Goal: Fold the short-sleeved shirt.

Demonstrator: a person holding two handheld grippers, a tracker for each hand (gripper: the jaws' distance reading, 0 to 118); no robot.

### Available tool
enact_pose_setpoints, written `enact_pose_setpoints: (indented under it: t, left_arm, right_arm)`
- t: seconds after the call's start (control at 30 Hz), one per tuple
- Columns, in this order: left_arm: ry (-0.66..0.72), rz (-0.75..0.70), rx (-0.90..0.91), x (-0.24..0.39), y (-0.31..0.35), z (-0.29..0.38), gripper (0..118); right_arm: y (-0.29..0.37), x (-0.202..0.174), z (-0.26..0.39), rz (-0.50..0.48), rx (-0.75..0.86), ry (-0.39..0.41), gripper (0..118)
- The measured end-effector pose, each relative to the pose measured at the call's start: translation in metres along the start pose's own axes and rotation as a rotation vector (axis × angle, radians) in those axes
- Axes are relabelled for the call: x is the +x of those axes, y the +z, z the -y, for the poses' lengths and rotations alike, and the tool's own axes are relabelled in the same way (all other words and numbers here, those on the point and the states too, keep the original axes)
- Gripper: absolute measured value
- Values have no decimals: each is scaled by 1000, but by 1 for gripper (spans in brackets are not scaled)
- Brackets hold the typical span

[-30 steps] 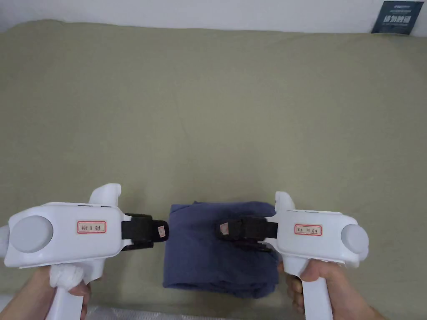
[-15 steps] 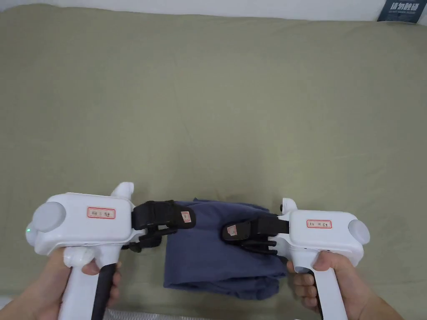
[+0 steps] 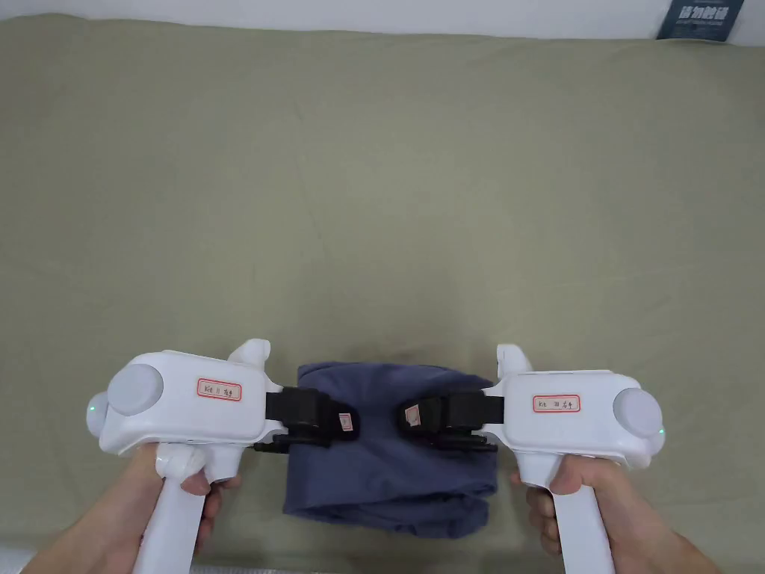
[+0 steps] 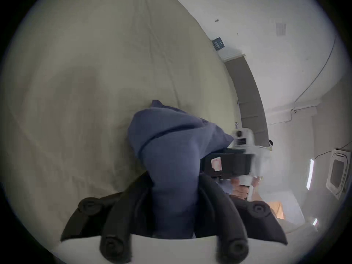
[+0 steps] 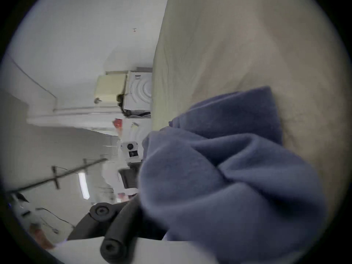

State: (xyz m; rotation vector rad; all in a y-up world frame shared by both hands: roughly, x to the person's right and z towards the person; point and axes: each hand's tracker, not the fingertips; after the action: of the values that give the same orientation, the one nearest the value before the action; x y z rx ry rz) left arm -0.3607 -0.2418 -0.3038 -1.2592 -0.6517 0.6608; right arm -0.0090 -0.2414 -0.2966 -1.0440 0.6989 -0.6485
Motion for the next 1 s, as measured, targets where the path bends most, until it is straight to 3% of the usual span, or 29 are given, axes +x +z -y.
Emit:
enact_pose_setpoints:
  t: [0.03, 0.13, 0.17, 0.23, 0.37, 0.73, 1.0]
  left_arm:
    - [3, -3, 0, 1, 1, 1, 25]
    - [0, -4, -6, 7, 5, 2, 25]
    - [0, -5, -6, 8, 5, 4, 25]
    - [0, -7, -3, 5, 6, -2, 25]
    - [-9, -19, 1, 10, 10, -3, 25]
    - [-49, -27, 12, 2, 47, -27, 25]
    - [31, -87, 100, -54, 145, -38, 25]
  right_arm:
    - [14, -24, 5, 116, 101, 161, 0]
    - [43, -85, 37, 616, 461, 599, 0]
    - [49, -93, 49, 744, 622, 663, 0]
    - [59, -104, 57, 858, 761, 683, 0]
    - [73, -102, 62, 847, 882, 577, 0]
    - [62, -113, 52, 785, 777, 613, 0]
    - [-3, -151, 50, 674, 722, 676, 0]
